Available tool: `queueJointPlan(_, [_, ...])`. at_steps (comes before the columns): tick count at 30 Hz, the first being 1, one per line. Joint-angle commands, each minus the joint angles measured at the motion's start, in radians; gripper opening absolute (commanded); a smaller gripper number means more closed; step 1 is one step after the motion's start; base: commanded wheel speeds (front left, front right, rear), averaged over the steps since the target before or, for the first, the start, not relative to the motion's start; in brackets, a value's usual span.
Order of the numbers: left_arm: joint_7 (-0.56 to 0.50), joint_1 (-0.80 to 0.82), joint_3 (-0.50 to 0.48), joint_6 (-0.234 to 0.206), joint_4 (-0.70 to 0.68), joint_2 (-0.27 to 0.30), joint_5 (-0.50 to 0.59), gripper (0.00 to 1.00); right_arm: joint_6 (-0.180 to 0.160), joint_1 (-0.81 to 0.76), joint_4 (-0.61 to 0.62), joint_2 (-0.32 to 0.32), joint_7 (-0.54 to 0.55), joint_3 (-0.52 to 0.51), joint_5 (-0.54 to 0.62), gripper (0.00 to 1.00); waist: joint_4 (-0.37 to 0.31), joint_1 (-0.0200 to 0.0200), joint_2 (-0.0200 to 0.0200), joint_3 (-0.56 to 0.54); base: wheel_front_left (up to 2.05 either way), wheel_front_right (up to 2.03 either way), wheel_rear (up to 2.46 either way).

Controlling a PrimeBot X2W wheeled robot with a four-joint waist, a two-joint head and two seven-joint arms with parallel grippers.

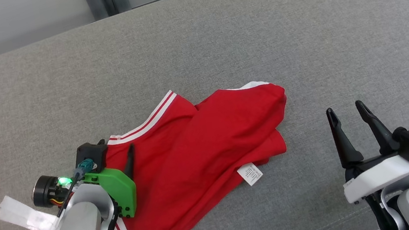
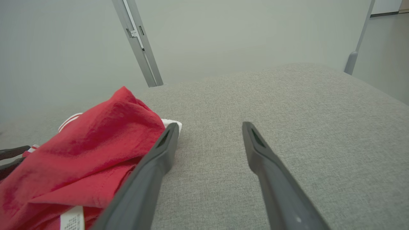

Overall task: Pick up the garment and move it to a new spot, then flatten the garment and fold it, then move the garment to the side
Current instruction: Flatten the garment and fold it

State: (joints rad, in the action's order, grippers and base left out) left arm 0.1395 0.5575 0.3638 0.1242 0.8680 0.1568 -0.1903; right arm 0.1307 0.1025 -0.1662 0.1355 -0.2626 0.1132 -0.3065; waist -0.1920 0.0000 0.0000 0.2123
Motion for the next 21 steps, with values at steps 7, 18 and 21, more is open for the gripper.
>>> queueJointPlan(7, [-0.012,0.074,0.032,0.006,0.125,-0.026,-0.035,0.14,0.0,0.021,-0.005,0.002,-0.003,0.004,-0.001,1.0,-0.007,0.0,0.0,0.003,0.0,0.0,0.0])
queueJointPlan(18, [0.113,0.134,-0.061,-0.043,0.184,0.005,-0.122,0.0,0.0,-0.003,-0.006,-0.007,-0.003,-0.017,0.008,1.0,0.015,0.0,0.0,-0.02,0.0,0.0,0.0])
queueJointPlan(21, [0.125,0.122,-0.103,-0.073,0.166,0.033,-0.146,0.0,0.0,-0.003,-0.006,-0.008,-0.003,-0.014,0.01,1.0,0.022,0.0,0.0,-0.024,0.0,0.0,0.0])
